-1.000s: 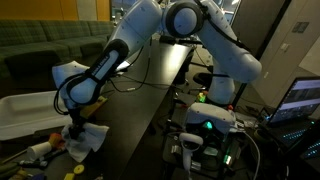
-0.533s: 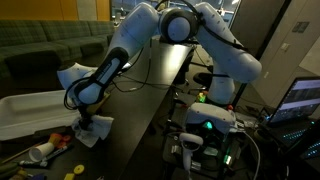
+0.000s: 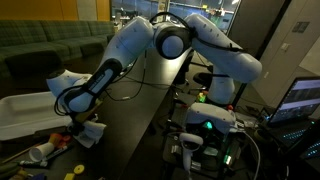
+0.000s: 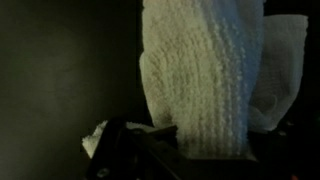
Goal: Use the white towel to move the objects on the table to the left, then put the towel in the bowl
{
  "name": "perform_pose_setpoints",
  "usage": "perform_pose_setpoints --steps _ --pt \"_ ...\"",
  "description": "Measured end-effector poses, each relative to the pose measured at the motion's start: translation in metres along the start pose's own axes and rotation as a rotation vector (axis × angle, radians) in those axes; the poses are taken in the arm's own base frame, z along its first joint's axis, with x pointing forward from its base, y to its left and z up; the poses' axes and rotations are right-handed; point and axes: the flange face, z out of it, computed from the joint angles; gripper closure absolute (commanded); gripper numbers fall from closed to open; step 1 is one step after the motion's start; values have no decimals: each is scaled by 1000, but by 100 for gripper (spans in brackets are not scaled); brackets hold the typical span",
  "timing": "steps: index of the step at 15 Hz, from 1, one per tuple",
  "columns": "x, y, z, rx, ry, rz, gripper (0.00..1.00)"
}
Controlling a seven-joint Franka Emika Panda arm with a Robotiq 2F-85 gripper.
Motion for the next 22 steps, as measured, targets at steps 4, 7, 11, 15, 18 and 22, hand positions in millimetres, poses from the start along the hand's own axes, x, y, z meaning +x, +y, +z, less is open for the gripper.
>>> perform_pose_setpoints --steps 4,7,11,15,18,22 --pt "17 -15 3 -4 9 80 90" --pt "29 -22 3 -5 17 118 89" --pt "35 -45 -7 35 35 123 89" --pt "20 -92 -29 112 53 82 90" --pt "2 -130 -49 165 61 44 90" --pt "-20 -170 -66 219 69 4 89"
